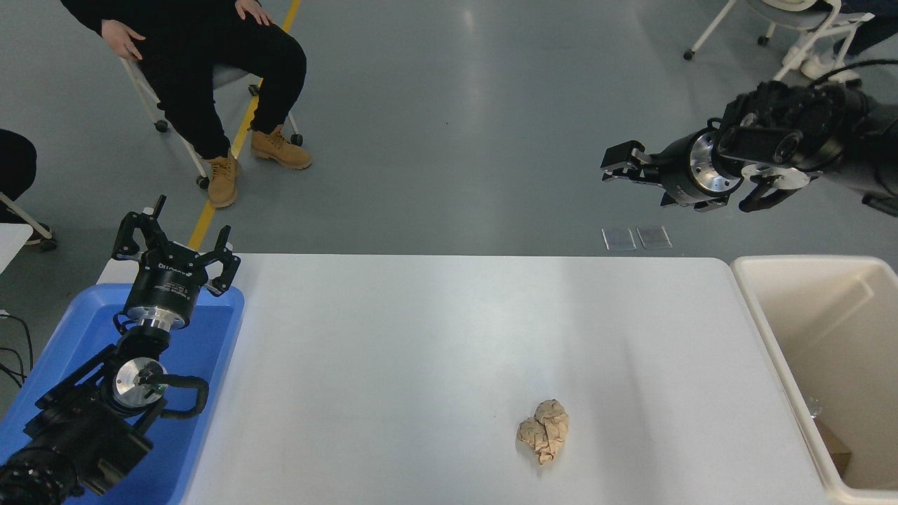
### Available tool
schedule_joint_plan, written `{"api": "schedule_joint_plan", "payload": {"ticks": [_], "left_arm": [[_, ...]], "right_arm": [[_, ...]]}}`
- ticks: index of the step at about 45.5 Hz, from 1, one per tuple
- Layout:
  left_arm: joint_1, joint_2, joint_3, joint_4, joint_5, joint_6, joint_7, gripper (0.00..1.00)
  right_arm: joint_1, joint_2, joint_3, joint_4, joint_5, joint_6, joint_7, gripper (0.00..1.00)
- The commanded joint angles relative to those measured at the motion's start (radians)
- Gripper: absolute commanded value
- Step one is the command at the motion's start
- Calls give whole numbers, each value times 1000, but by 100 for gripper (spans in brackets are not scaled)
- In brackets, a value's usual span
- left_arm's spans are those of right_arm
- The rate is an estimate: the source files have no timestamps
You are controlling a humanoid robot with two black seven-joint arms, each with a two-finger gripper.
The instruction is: Pick up foil plate and place in dustbin
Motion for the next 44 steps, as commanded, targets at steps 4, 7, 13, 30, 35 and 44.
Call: {"api": "schedule_joint_plan", "payload": {"ticks": [4, 7, 13, 30, 35, 44], "left_arm": [[0, 0, 0, 0, 0, 2, 0, 99], [0, 0, 0, 0, 0, 2, 0, 99], [0, 0, 0, 0, 2, 2, 0, 99], [0, 0, 0, 0, 0, 2, 0, 99], [0, 0, 0, 0, 0, 2, 0, 99], [0, 0, 0, 0, 0, 2, 0, 99]], "right_arm": [[241, 10, -8, 326, -28, 145, 0, 100], [293, 10, -8, 370, -28, 176, 0, 100], [416, 9, -5, 447, -28, 248, -1, 100], [497, -6, -11, 472, -112, 307, 0, 100], [492, -6, -31, 464, -115, 299, -1, 100], [491, -17, -40, 461, -118, 290, -1, 100]]}}
